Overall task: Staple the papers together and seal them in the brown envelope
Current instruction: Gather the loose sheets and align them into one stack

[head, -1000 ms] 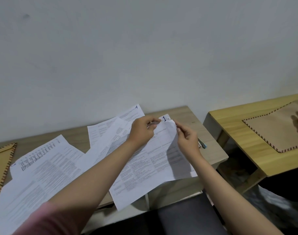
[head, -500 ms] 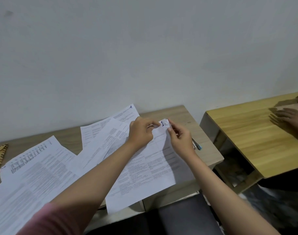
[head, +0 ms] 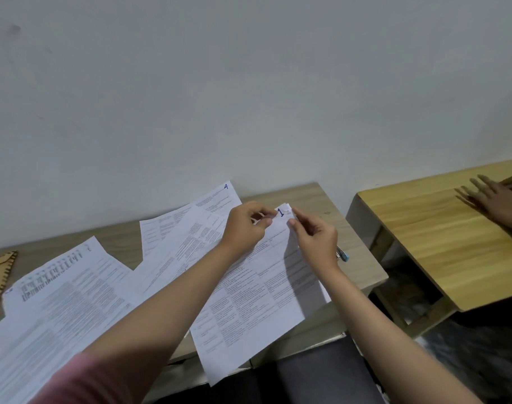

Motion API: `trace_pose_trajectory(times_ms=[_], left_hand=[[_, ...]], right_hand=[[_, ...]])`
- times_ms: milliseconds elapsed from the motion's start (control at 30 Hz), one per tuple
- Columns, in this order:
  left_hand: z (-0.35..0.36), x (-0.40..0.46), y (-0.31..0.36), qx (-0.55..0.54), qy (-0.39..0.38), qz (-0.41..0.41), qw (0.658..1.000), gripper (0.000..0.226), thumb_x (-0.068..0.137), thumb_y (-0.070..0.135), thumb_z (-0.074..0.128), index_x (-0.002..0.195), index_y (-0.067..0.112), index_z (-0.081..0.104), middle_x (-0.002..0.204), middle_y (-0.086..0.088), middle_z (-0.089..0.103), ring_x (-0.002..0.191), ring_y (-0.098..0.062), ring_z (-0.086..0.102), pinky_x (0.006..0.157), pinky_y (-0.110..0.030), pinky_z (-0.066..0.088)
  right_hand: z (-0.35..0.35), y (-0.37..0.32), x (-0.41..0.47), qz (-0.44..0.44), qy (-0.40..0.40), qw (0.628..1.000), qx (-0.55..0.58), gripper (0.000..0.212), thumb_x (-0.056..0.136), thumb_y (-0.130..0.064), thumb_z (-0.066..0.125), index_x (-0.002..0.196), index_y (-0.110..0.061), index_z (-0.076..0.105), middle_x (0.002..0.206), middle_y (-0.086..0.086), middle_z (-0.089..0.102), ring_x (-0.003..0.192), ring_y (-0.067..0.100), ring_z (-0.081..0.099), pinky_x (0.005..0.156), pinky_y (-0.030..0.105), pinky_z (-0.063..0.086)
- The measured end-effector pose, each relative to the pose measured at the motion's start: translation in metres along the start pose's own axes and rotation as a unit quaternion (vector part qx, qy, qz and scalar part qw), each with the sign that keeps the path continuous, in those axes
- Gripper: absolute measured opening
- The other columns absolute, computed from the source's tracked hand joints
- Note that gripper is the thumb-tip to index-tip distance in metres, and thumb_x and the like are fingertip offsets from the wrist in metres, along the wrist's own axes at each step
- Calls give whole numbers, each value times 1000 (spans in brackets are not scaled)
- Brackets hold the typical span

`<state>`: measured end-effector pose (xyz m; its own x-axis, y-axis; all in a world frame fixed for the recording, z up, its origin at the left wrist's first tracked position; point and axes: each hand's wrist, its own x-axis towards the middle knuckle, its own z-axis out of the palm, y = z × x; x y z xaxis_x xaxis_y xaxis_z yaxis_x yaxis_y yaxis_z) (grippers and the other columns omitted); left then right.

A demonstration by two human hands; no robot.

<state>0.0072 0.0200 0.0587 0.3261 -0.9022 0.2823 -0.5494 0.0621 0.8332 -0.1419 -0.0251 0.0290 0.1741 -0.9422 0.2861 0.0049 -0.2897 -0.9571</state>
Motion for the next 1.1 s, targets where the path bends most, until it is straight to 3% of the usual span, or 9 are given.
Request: trace_pose_trajectory(times_ms=[233,467,600,733,933,1100], left_hand=[[-5,1,4,-71,31,-25,997,19,77,-1,72,83,17,75,77,12,68,63,3,58,62,-9,44],[-7,0,5,-66,47,-28,996,15,78,2,72,84,15,76,79,12,69,72,-6,61,65,-9,45],[-11,1,6,-56,44,-24,997,18,78,2,71,87,17,76,81,13,70,77,-12,63,68,-11,48],[-15,2,8,-49,17,-15,999,21,82,-1,67,93,15,76,84,16,69,74,4,60,67,-8,43],[-17,1,12,-38,-13,17,999,28,83,-11,59,96,7,75,88,9,70,84,8,63,72,-7,44],[-16,-1,14,-29,-23,24,999,35,80,-17,54,96,6,75,89,5,71,85,6,63,74,-8,46]], right_hand=[[3,2,3,-4,-6,1000,3,35,84,-4,64,108,-30,65,92,-17,69,81,4,66,76,22,54],[9,7,0,-23,4,1000,-4,37,83,-2,64,110,-28,63,91,-14,66,87,13,64,76,22,52],[10,5,-2,-35,-2,999,-10,39,83,-1,64,112,-27,62,89,-18,64,85,6,63,75,19,52],[13,3,-4,-30,4,1000,-1,33,84,-6,65,111,-26,63,86,-18,64,78,-6,59,69,13,48],[16,2,-4,-39,23,999,4,30,85,-12,66,113,-26,64,81,-11,64,74,5,57,65,17,47],[19,-1,-2,-53,18,998,0,27,87,-14,64,113,-16,67,82,1,64,70,-3,54,62,12,43]])
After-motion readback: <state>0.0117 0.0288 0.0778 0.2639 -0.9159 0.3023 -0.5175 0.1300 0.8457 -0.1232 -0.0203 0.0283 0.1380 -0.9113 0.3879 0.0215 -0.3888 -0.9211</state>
